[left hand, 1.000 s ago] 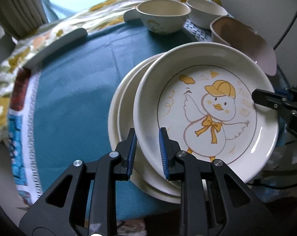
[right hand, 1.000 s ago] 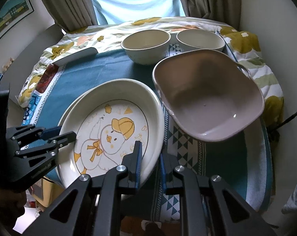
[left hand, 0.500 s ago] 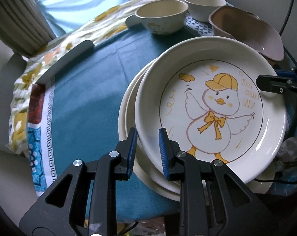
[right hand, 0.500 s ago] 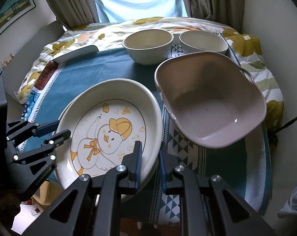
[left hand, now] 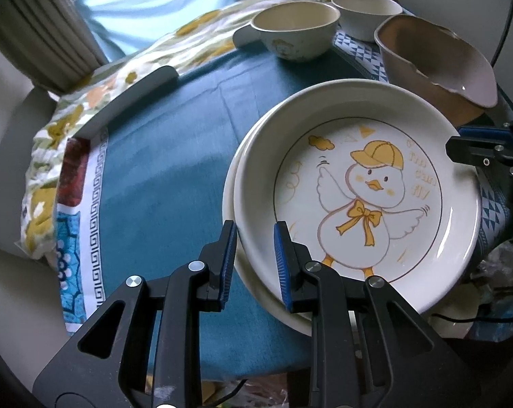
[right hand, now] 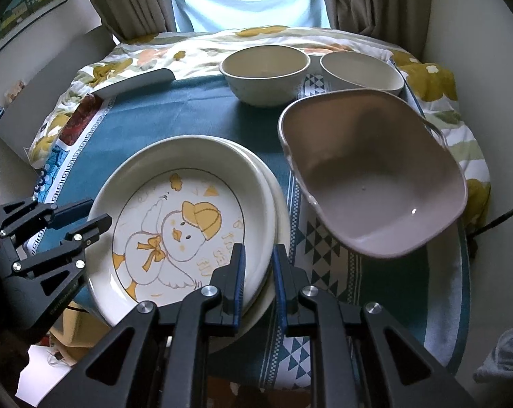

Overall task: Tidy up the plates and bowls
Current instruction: 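Lower the duck plate onto the white plate and open both grippers, then grasp the rim of the taupe two-handled bowl with both grippers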

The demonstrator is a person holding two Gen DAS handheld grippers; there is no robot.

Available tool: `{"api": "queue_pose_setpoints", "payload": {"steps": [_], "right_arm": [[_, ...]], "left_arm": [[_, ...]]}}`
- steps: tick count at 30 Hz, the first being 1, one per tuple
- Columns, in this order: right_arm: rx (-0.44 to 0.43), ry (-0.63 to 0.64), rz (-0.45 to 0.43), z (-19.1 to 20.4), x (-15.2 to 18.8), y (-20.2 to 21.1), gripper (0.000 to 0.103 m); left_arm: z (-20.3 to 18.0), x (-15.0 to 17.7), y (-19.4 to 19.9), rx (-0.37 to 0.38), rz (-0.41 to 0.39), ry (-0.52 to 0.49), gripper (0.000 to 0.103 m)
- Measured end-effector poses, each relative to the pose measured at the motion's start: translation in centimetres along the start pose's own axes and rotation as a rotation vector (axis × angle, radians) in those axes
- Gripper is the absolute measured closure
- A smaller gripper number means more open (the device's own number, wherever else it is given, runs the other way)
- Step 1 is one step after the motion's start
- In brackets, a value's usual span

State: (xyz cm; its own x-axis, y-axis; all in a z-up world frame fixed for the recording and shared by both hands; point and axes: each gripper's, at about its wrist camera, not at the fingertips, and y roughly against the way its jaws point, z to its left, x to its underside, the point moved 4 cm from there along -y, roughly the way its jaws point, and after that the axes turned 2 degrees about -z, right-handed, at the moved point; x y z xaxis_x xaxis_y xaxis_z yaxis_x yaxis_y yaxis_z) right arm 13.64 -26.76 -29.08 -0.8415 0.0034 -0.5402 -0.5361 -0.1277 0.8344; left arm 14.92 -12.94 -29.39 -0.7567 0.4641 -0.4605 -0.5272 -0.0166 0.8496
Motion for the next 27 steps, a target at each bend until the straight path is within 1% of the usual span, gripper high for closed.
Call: {"api": "queue_pose_setpoints", "payload": {"steps": [3,7,8,10,11,12,13,14,15,16,18,19,20,22,23,24,25,27], "right_arm": [[-0.011,-0.006,-0.019,0.0,-0.4,0.9,0.088],[-0.020,-0.005,-0.078,-0.1,-1.7,3.5,0.088],[-0.024,-0.010,-0.097,-0.4,-2.1,4.5,0.088],[-0.038,-0.021,-0.115,-1.1,-2.7,5.7,0.088],[-0.061,-0.034,-0.126,-1.7,-2.9,6.6,0.087],[-0.073,-0.043,-0.137,-2.0,-3.0,7.2,0.082],[-0.075,-0.053,-0.152,-2.6,-3.1,7.9,0.059],[-0.070,-0.065,-0.167,-3.2,-3.1,8.7,0.021],[-0.067,-0.079,-0.187,-4.0,-3.0,9.6,0.007],[-0.066,-0.091,-0.211,-4.7,-2.9,10.4,0.001],[-0.039,-0.109,-0.241,-5.9,-2.7,11.6,0.001],[-0.020,-0.118,-0.237,-6.5,-2.6,11.8,0.001],[0.003,-0.133,-0.203,-7.3,-2.4,11.9,0.001],[0.028,-0.170,-0.178,-8.5,-2.3,11.9,0.001],[0.045,-0.213,-0.182,-9.3,-2.2,12.0,0.001],[0.052,-0.247,-0.183,-9.9,-2.3,12.0,0.001],[0.049,-0.279,-0.177,-10.5,-2.4,11.8,0.001],[0.034,-0.348,-0.136,-11.6,-2.5,10.5,0.001]], "left_arm": [[0.3,-0.3,0.6,0.023,0.007,0.024,0.084],[0.6,-1.9,2.8,0.036,-0.019,0.035,0.084],[0.6,-2.4,3.3,0.041,-0.027,0.037,0.082],[0.5,-3.8,4.6,0.055,-0.047,0.038,0.078],[0.3,-4.6,5.2,0.066,-0.058,0.039,0.072],[0.1,-5.1,5.7,0.074,-0.070,0.041,0.064],[-0.2,-5.9,6.2,0.083,-0.087,0.045,0.034],[-0.4,-6.6,6.8,0.092,-0.113,0.054,0.004],[-0.6,-7.3,7.3,0.103,-0.141,0.063,0.000],[-1.0,-8.1,8.0,0.133,-0.179,0.070,0.000],[-1.9,-9.7,8.4,0.200,-0.194,0.063,0.000],[-2.4,-10.6,8.3,0.224,-0.192,0.055,0.000],[-2.7,-11.4,8.1,0.244,-0.191,0.049,0.000],[-3.5,-13.4,7.4,0.311,-0.193,0.035,0.000],[-3.8,-14.4,6.7,0.344,-0.179,0.030,0.000],[-4.3,-15.1,6.2,0.372,-0.164,0.027,0.000],[-4.8,-15.9,5.4,0.414,-0.146,0.021,0.000],[-5.7,-16.9,3.9,0.465,-0.114,-0.002,0.000]]}}
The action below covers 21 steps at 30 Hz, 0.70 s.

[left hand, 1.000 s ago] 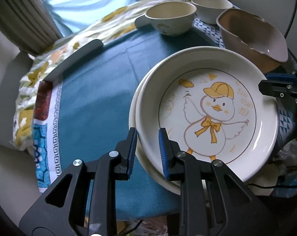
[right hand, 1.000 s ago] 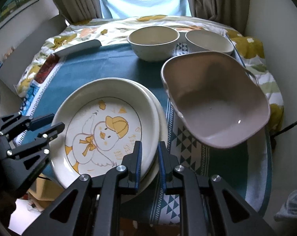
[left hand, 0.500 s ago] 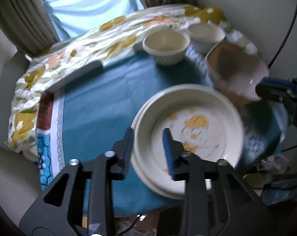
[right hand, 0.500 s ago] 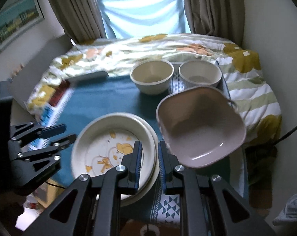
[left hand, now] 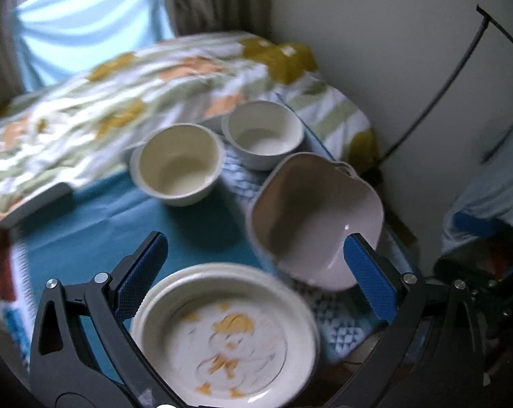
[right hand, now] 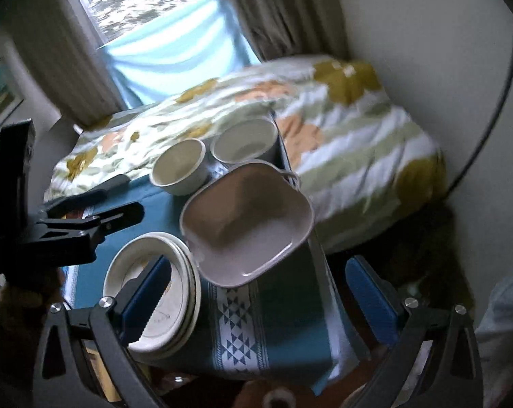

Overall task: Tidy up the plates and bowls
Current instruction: 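Grasp the rim of the taupe two-handled bowl with both grippers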

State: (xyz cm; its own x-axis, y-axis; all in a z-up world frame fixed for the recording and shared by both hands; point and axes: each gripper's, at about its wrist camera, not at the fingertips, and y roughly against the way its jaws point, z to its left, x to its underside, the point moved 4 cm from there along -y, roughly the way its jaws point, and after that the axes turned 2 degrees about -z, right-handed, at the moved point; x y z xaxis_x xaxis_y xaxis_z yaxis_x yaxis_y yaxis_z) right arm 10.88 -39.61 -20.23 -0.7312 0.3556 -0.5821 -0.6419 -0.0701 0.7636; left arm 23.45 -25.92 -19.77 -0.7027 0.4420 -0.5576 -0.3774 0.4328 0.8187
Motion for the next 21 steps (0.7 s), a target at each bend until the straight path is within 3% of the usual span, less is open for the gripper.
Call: {"api": "queue_pose_setpoints", "payload": {"steps": [3,5,7,12,15,19,21], "right_arm": [[0.004,-0.091,0.051,-1.2,-0.4,-2.5,0.004],[0.012,-0.133,0.089,-1.9,-0.5,-4.6,0.021],[0.025,-0.147,0.119,-2.0,-0.5,-6.2,0.033],[0.049,-0.192,0.169,-2.8,-0.3,-9.5,0.045],[0.058,-0.204,0.176,-3.2,-0.4,-10.6,0.055],[0.070,-0.208,0.181,-3.8,-0.6,-11.3,0.073],[0.086,-0.208,0.186,-4.0,-0.5,-11.5,0.086]], "left_arm": [[-0.3,-0.4,-3.3,0.038,0.071,-0.046,0.007],[-0.5,-0.3,-5.4,0.052,0.115,-0.071,0.019],[-0.5,-0.1,-7.2,0.070,0.155,-0.080,0.023],[-0.7,0.5,-10.2,0.107,0.220,-0.109,0.037],[-0.5,1.2,-11.4,0.110,0.251,-0.116,0.051],[-0.4,1.7,-12.1,0.113,0.278,-0.139,0.081],[-0.5,1.8,-12.4,0.095,0.284,-0.155,0.084]]}}
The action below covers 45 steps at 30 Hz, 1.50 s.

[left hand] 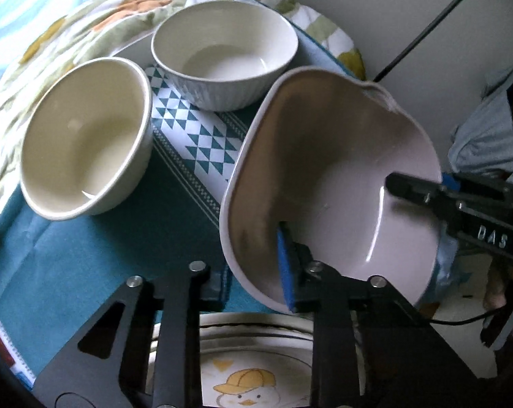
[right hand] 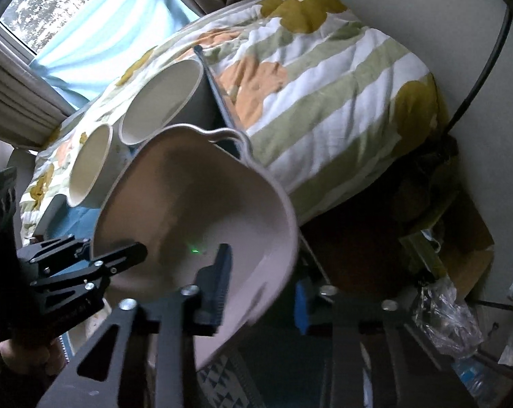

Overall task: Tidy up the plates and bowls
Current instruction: 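Grasp the rim of the taupe two-handled bowl with both grippers, then lift the taupe bowl with both grippers and carry it across the cloth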

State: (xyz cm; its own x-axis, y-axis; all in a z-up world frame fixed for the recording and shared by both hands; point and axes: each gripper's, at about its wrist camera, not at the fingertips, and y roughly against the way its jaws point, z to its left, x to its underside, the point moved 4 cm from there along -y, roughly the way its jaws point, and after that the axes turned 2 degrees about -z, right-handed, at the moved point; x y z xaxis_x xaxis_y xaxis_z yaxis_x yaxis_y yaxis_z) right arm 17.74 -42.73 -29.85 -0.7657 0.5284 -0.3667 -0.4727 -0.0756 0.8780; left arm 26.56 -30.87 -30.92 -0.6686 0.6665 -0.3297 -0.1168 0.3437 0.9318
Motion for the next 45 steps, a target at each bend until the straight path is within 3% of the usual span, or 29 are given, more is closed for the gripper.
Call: {"api": "queue_pose_setpoints", "payload": {"steps": [2,13,21,26,35,42,45], "right_arm": [[0.008,-0.004,0.005,-0.2,0.1,0.0,0.090],[-0.001,0.042,-0.017,0.6,-0.4,2.7,0.090],[-0.085,0.228,-0.063,6.6,-1.2,7.4,0.090],[-0.180,0.399,-0.061,13.5,0.4,8.8,0.090],[-0.309,0.602,0.038,26.4,8.3,6.3,0.090],[-0.310,0.624,0.150,32.6,14.9,1.2,0.090],[-0.287,0.621,0.181,34.4,16.5,-1.5,0.090]], "left_arm": [[-0.2,0.1,-0.1,0.001,-0.001,-0.007,0.090],[-1.1,-0.1,3.4,-0.036,-0.037,0.006,0.090],[1.3,2.7,12.4,-0.134,-0.188,0.176,0.090],[4.6,8.1,18.7,-0.242,-0.262,0.322,0.090],[12.7,21.4,24.6,-0.361,-0.252,0.551,0.090],[18.5,30.6,23.4,-0.323,-0.180,0.652,0.090],[20.8,32.8,21.5,-0.300,-0.139,0.671,0.090]]}}
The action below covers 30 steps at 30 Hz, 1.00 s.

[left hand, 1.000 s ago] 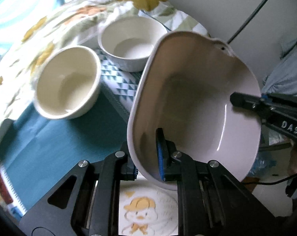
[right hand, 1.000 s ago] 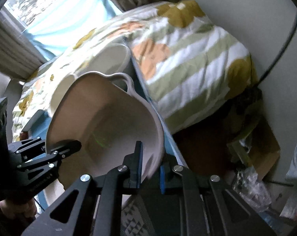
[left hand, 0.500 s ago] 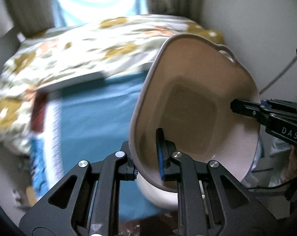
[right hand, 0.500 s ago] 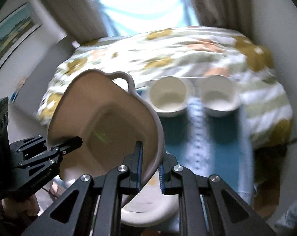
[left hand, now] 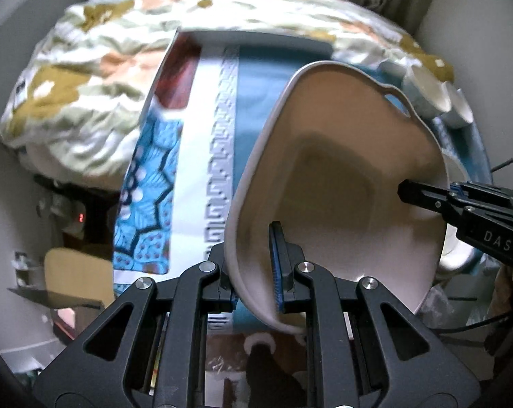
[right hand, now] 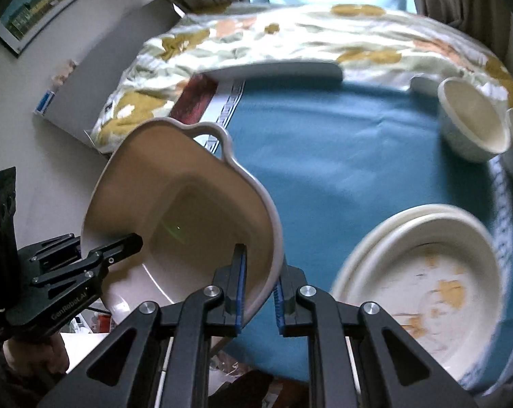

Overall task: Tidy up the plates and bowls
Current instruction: 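Lift the taupe bowl with both grippers and carry it across the cloth, then lower the taupe bowl onto the cloth and open both grippers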

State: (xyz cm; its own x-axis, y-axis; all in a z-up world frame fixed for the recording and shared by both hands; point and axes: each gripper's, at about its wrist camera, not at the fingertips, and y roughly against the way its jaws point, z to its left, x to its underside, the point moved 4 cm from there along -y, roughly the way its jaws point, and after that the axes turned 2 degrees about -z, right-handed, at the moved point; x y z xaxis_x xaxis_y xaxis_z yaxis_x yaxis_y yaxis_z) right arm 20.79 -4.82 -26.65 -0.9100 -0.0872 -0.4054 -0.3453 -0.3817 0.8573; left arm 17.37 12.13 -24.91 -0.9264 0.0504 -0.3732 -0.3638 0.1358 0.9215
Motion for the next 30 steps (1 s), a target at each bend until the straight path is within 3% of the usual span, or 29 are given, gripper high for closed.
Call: {"api": "queue_pose_setpoints", "payload": {"steps": [10,30], "right_arm": [[0.046,-0.035,0.061,1.3,0.1,-5.6,0.090],[0.076,-0.084,0.086,0.8,0.1,-6.0,0.089]], "left_arm": [[2.8,-0.1,-5.1,0.025,0.060,-0.010,0.090],[2.7,-1.0,-7.2,0.004,0.104,-0.055,0.089]]}}
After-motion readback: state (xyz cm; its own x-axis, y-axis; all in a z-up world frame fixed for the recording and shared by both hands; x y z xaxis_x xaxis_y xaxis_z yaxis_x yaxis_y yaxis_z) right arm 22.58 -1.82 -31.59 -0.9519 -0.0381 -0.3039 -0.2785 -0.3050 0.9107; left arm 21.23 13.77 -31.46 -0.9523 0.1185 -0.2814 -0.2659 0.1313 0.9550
